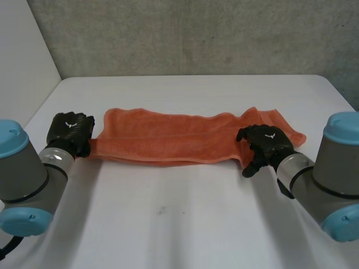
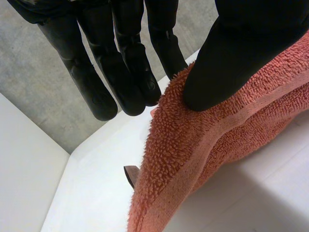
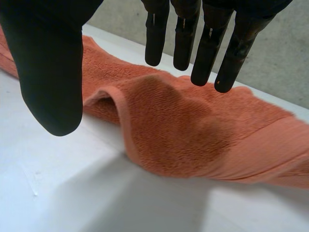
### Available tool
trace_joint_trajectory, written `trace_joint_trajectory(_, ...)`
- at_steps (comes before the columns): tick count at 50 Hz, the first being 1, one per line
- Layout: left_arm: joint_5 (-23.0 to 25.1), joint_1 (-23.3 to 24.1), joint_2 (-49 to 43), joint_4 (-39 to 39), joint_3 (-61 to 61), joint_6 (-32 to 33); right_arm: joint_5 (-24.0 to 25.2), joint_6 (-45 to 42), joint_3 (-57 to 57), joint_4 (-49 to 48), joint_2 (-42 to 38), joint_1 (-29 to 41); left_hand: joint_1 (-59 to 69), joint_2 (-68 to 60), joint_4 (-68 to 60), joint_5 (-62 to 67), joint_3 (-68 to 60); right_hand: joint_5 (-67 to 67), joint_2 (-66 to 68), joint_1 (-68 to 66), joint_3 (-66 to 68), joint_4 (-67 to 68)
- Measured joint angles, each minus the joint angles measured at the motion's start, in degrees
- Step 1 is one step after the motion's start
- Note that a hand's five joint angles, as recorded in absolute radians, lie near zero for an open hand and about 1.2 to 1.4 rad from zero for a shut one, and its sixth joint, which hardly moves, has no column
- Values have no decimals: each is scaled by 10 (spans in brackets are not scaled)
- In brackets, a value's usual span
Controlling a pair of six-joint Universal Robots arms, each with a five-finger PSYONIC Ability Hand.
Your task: Fold the laundry
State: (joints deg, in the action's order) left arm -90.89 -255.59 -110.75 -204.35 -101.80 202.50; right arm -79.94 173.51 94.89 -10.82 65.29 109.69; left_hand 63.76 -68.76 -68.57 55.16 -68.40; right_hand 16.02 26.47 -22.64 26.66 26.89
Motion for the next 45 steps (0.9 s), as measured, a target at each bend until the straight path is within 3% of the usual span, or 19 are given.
trace_joint_trajectory(9, 0, 0, 0, 1, -2, 0, 0, 15, -11, -94, -76, 20, 0, 0, 0, 0, 0, 40, 51, -42, 50, 45)
trace_joint_trajectory(12, 1, 1, 0, 2, -3, 0, -6, 12, -33, -132, -115, 28, 0, 0, 0, 0, 0, 187, 205, -173, 201, 192)
trace_joint_trajectory(16, 0, 1, 0, 2, -4, 0, -16, 9, -50, -163, -140, 28, 0, 0, 0, 0, 0, 295, 308, -263, 306, 302)
trace_joint_trajectory(18, 0, 1, 0, 2, -4, 0, -16, 9, -50, -163, -140, 28, 0, 0, 0, 0, 0, 295, 308, -263, 306, 302)
trace_joint_trajectory(20, 0, 1, 0, 3, -5, 0, -34, 6, -56, -184, -143, 25, 0, 0, 0, 0, 0, 396, 406, -334, 400, 406)
trace_joint_trajectory(26, -1, 1, 3, 4, -5, 0, -54, -7, -54, -186, -77, 20, 0, 0, 0, 0, 0, 401, 408, -334, 409, 413)
trace_joint_trajectory(33, -1, 5, 7, 16, -7, 3, -39, -90, -77, -67, 24, 5, 0, 0, 0, 0, 0, 402, 408, -334, 410, 414)
trace_joint_trajectory(35, 0, 7, 10, 30, -9, 4, -30, -143, -97, 22, 45, -7, 0, 0, 0, 0, 0, 402, 408, -334, 410, 414)
trace_joint_trajectory(36, 0, 7, 10, 30, -9, 4, -30, -143, -97, 22, 45, -7, 0, 0, 0, 0, 0, 402, 408, -334, 410, 414)
trace_joint_trajectory(38, 1, 10, 20, 60, -13, 6, -23, -210, -119, 136, 55, -19, 0, 0, 0, 0, 0, 402, 408, -334, 410, 414)
trace_joint_trajectory(39, 1, 10, 20, 60, -13, 6, -23, -210, -119, 136, 55, -19, 0, 0, 0, 0, 0, 402, 408, -334, 410, 414)
trace_joint_trajectory(41, 2, 19, 38, 115, -17, 7, -21, -290, -135, 274, 55, -29, 0, 0, 0, 0, 0, 402, 408, -334, 410, 414)
trace_joint_trajectory(45, 3, 31, 51, 165, -19, 6, -22, -341, -137, 358, 48, -33, 0, 0, 0, 0, 0, 402, 408, -334, 410, 414)
